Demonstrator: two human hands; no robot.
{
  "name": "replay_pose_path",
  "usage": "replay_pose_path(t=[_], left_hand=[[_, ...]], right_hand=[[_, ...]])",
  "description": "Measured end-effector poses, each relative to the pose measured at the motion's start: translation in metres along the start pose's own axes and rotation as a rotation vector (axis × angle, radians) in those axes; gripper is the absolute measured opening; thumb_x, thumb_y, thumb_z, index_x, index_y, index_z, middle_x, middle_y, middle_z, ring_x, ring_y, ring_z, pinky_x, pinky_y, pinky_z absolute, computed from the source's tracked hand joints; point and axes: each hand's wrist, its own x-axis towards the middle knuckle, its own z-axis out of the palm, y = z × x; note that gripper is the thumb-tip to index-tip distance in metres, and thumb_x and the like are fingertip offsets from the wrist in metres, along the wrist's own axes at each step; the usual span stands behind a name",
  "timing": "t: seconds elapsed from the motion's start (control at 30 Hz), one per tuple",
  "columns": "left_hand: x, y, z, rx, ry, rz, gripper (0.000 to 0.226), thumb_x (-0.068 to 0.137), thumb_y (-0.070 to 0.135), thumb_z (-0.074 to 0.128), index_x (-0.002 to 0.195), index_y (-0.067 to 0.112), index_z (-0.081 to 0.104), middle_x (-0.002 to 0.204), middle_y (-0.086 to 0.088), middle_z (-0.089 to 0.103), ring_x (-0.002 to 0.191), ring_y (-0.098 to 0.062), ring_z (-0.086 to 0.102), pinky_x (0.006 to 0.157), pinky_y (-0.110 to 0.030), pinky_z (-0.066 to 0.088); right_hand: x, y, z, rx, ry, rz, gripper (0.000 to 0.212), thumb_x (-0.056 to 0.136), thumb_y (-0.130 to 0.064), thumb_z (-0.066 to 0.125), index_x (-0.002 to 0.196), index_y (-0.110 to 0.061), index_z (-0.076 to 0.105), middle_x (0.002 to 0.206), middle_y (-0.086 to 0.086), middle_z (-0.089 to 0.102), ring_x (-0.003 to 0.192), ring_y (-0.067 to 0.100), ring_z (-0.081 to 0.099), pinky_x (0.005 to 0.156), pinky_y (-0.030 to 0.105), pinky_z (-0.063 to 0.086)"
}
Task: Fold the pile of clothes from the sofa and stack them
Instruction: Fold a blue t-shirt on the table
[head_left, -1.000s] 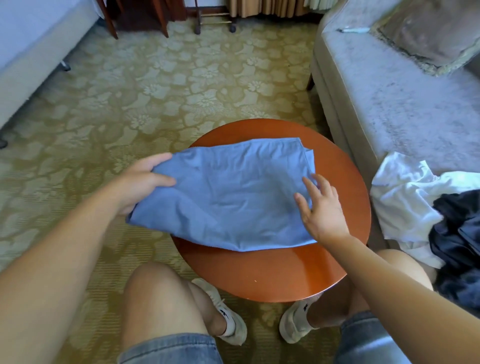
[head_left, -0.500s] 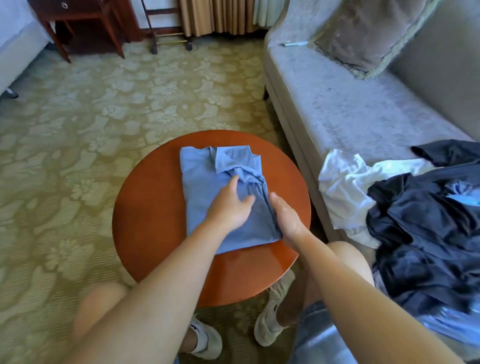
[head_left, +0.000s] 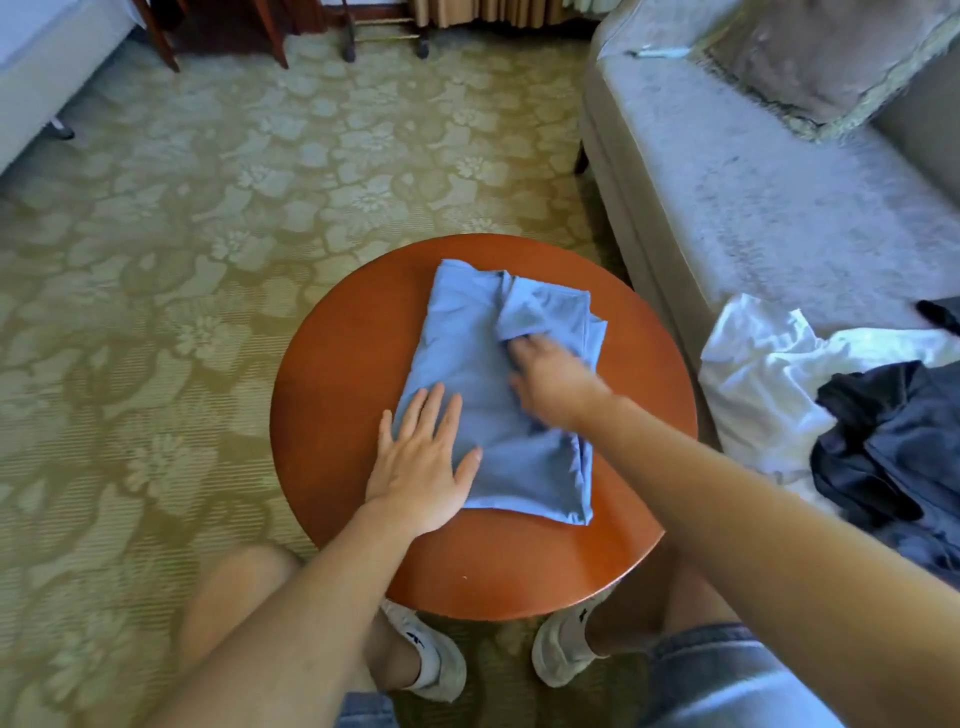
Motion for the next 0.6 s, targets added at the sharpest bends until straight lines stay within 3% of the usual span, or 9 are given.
replay_pose_path(t=[0.1,0.13,0.2,0.27,0.33,0.43,0.5,0.6], left_hand=[[0.005,-0.033,-0.006,0.057,-0.008,0.066,0.081,0.085,0.065,-0.001,0.154,0.024,-0.008,0.162,0.001,-0.012,0.149,-0.016,-0.014,0.120,-0.048,-0.002],[0.007,-0.040,-0.009,0.074,-0.008,0.095,0.085,0.081,0.066,-0.004,0.155,0.024,-0.007,0.163,0.000,-0.011,0.149,-0.017,-0.013,0.120,-0.047,-0.001],[0.014,-0.055,-0.013,0.106,-0.024,0.145,0.088,0.077,0.067,-0.004,0.155,0.026,-0.004,0.163,0.000,-0.008,0.149,-0.018,-0.010,0.120,-0.047,-0.001],[0.025,-0.070,-0.017,0.140,0.006,0.138,0.089,0.080,0.073,0.003,0.155,0.026,0.000,0.163,-0.001,-0.004,0.149,-0.020,-0.006,0.120,-0.048,0.000],[0.035,-0.088,-0.025,0.119,0.113,0.020,0.088,0.086,0.073,0.029,0.155,0.023,0.009,0.162,-0.005,0.008,0.148,-0.026,0.007,0.118,-0.051,0.008],[0.039,-0.107,-0.043,-0.094,0.296,-0.313,0.086,0.088,0.045,0.059,0.154,0.012,0.014,0.154,-0.016,0.026,0.139,-0.036,0.027,0.111,-0.051,0.027],[0.038,-0.103,-0.051,-0.275,0.276,-0.510,0.086,0.091,0.037,0.058,0.154,0.010,0.006,0.150,-0.020,0.029,0.137,-0.039,0.030,0.109,-0.050,0.030],[0.032,-0.077,-0.054,-0.444,0.201,-0.607,0.087,0.091,0.042,0.058,0.155,0.013,0.006,0.149,-0.019,0.033,0.135,-0.038,0.034,0.107,-0.047,0.032]], right_hand=[[0.024,0.024,-0.022,-0.117,0.154,0.496,0.062,0.095,-0.019,0.035,0.150,0.005,0.019,0.157,0.027,0.007,0.146,0.042,0.004,0.119,0.045,0.013],[0.022,0.024,-0.026,-0.078,0.193,0.497,0.064,0.095,-0.017,0.037,0.151,0.003,0.013,0.159,0.023,0.003,0.148,0.038,0.001,0.119,0.044,0.010],[0.013,0.018,-0.022,-0.058,0.216,0.205,0.055,0.096,-0.017,0.041,0.147,-0.003,0.027,0.158,0.015,0.018,0.147,0.030,0.014,0.118,0.048,0.018],[0.000,0.010,-0.012,-0.117,0.156,-0.038,0.039,0.096,-0.027,0.042,0.131,-0.010,0.050,0.142,0.009,0.045,0.133,0.028,0.040,0.106,0.046,0.031],[-0.010,0.001,-0.011,-0.183,0.161,0.066,0.034,0.096,-0.037,0.042,0.111,-0.013,0.062,0.119,0.007,0.059,0.114,0.030,0.054,0.094,0.042,0.035],[-0.019,-0.011,-0.013,-0.223,0.181,0.262,0.033,0.095,-0.039,0.044,0.102,-0.015,0.065,0.105,0.007,0.061,0.101,0.030,0.056,0.088,0.040,0.036],[-0.024,-0.015,-0.016,-0.105,0.219,0.370,0.037,0.093,-0.041,0.049,0.119,-0.016,0.056,0.120,0.009,0.052,0.113,0.031,0.048,0.093,0.042,0.036],[-0.028,-0.015,-0.021,0.178,0.166,0.596,0.070,0.091,-0.045,0.055,0.146,-0.015,0.025,0.141,0.014,0.035,0.130,0.035,0.034,0.102,0.048,0.035]])
